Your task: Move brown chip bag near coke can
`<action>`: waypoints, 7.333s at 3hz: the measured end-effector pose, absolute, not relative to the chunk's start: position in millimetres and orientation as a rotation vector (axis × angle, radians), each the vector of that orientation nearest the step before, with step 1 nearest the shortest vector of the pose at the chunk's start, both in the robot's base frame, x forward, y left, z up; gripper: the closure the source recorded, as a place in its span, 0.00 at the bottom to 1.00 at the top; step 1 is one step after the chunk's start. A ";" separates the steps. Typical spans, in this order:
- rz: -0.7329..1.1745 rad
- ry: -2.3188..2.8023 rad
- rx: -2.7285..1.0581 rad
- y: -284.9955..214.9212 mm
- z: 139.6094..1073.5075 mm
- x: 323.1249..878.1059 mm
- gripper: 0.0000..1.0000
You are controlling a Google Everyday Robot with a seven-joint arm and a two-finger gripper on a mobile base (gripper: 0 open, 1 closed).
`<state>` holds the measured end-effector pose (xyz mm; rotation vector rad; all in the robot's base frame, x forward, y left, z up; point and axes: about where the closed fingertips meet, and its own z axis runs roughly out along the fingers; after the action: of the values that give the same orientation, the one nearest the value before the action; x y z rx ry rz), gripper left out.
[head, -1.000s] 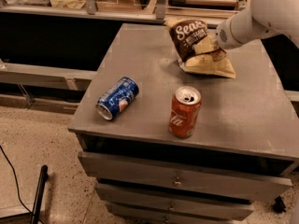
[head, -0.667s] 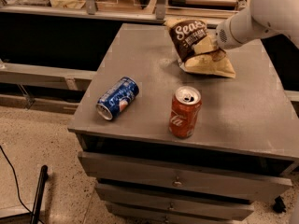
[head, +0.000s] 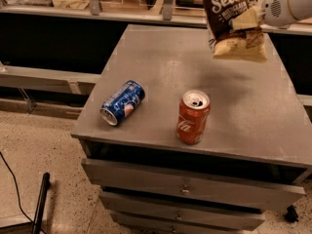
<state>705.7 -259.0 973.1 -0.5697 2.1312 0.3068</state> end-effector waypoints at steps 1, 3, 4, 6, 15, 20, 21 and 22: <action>0.317 2.092 -0.568 -277.3 1008.8 687.6 1.00; 0.328 2.166 -0.605 -284.1 1025.8 643.2 1.00; 0.329 2.167 -0.606 -283.6 1025.2 643.5 1.00; 0.268 2.229 -0.692 -287.6 999.9 607.5 1.00; 0.229 2.293 -1.002 -243.1 962.2 481.1 1.00; 0.297 2.340 -1.083 -209.6 937.1 472.0 0.20; 0.297 2.339 -1.086 -208.4 937.1 471.8 0.00; 0.343 2.324 -1.082 -210.5 938.7 472.5 0.00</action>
Offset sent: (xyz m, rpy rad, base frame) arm -0.0545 -0.0470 0.0820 -0.0241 -0.0085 0.0267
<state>472.5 -210.5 938.7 -1.0822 2.3236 0.3433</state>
